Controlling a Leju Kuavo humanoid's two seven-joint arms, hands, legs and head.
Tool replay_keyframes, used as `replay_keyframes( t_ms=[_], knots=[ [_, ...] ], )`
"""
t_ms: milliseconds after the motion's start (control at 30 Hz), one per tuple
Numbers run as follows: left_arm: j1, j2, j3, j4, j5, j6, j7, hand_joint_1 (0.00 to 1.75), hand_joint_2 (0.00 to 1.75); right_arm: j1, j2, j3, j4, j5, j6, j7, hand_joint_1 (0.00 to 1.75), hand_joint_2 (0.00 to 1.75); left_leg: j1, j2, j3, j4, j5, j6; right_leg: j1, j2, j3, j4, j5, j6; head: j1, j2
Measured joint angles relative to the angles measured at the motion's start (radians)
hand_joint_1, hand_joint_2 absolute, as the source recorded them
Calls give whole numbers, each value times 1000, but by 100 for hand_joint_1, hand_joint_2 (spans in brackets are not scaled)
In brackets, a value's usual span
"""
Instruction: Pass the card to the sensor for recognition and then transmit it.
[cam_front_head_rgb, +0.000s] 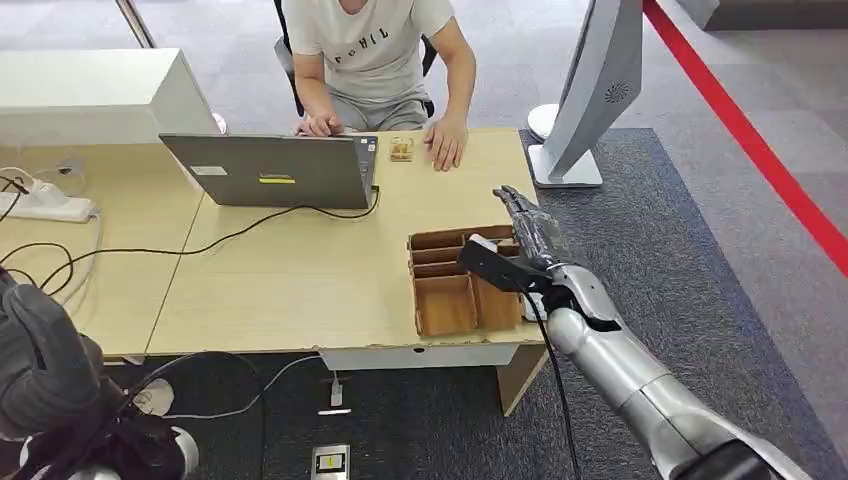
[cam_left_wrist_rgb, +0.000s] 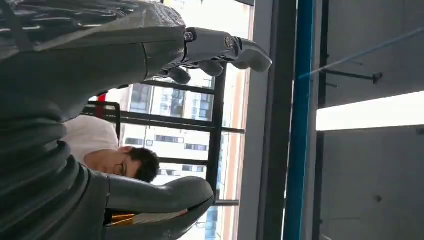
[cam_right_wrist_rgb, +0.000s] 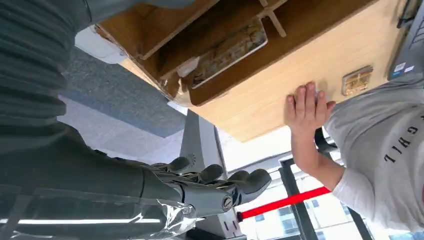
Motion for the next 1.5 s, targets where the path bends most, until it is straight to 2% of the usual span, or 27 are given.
replay_keyframes(
  t_ms=[533,567,600,633,767,1033,1200,1300,1500],
  knots=[
    [0,6,-2,-2,5,0,-2,0,175,7,-3,0,20,-11,-7,-1,2,175,0,0,0,0,0,0,0,0,0,0,0,0,0,0],
    [0,6,-3,-2,4,0,-2,0,175,7,-2,0,24,-12,-8,-2,58,175,0,0,0,0,0,0,0,0,0,0,0,0,0,0],
    [-2,8,-4,-2,2,0,-2,0,175,6,-2,2,34,-14,-18,-6,166,175,0,0,0,0,0,0,0,0,0,0,0,0,0,0],
    [-2,8,-5,-2,-2,0,-2,0,175,6,-1,3,39,-14,-19,-7,175,175,0,0,0,0,0,0,0,0,0,0,0,0,0,0],
    [3,8,-11,-8,-14,0,-5,0,175,-17,27,16,108,-23,-36,-29,175,175,0,0,0,0,0,0,0,0,0,0,0,0,0,0],
    [3,8,-13,-8,-8,0,-5,0,175,-27,39,17,124,-26,-47,-33,175,175,0,0,0,0,0,0,0,0,0,0,0,0,0,0],
    [3,8,-14,-8,-8,0,-5,0,175,-28,43,18,132,-26,-50,-33,168,175,0,0,0,0,0,0,0,0,0,0,0,0,0,0],
    [3,8,-14,-8,-6,0,-5,0,175,-28,45,18,135,-26,-54,-32,175,175,0,0,0,0,0,0,0,0,0,0,0,0,0,0],
    [0,8,-14,-8,0,0,-5,0,175,-28,47,18,136,-23,-58,-24,175,175,0,0,0,0,0,0,0,0,0,0,0,0,0,0]
  ],
)
